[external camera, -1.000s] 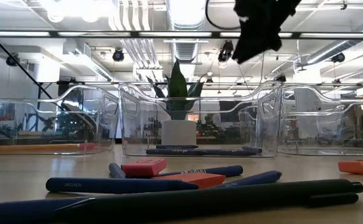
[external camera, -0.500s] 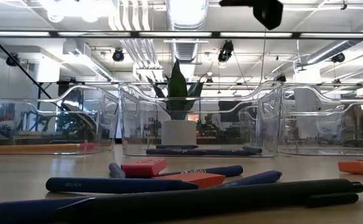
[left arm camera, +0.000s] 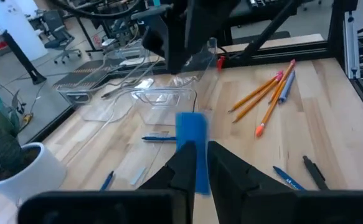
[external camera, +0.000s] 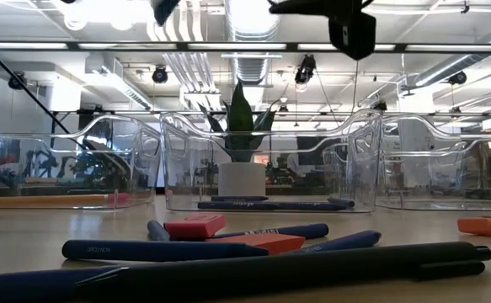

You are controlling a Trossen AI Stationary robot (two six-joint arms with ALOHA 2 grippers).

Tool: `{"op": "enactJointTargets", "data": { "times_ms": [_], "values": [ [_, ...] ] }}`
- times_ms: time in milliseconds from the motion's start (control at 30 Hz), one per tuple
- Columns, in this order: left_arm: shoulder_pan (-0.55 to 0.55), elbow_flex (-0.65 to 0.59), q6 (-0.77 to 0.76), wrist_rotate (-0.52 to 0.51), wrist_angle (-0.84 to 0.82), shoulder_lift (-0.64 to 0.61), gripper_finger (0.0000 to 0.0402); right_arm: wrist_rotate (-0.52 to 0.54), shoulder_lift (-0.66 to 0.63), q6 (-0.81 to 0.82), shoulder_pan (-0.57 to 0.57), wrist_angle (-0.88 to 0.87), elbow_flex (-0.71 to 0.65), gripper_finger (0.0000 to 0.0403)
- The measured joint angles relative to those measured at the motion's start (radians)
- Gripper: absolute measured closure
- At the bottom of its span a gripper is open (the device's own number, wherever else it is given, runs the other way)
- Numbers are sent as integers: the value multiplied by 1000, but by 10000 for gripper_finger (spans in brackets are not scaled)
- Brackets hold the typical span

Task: Sort crayons/erasers/pens/pencils in bins
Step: Put the blue eraser into the middle right transparent bin

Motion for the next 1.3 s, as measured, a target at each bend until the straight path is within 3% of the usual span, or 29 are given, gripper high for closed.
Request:
{"op": "enactJointTargets", "data": {
  "times_ms": [300,467,667,833,1000,1300],
  "values": [
    [-1,-28,-57,33,-1,0,378,-90,107,111,-5,2,79,241],
    [-2,-28,-121,270,-2,0,377,-129,109,53,-4,-14,122,241],
    [-16,-30,-306,443,-11,43,377,-130,134,-98,31,-75,160,241],
    [-45,-30,-483,589,-12,53,377,-193,198,-392,58,-109,198,241],
    [-84,-30,-632,601,-11,41,377,-199,288,-599,59,-178,251,241],
    [-172,-30,-843,600,-7,32,377,-199,443,-787,34,-379,408,241]
  ]
}}
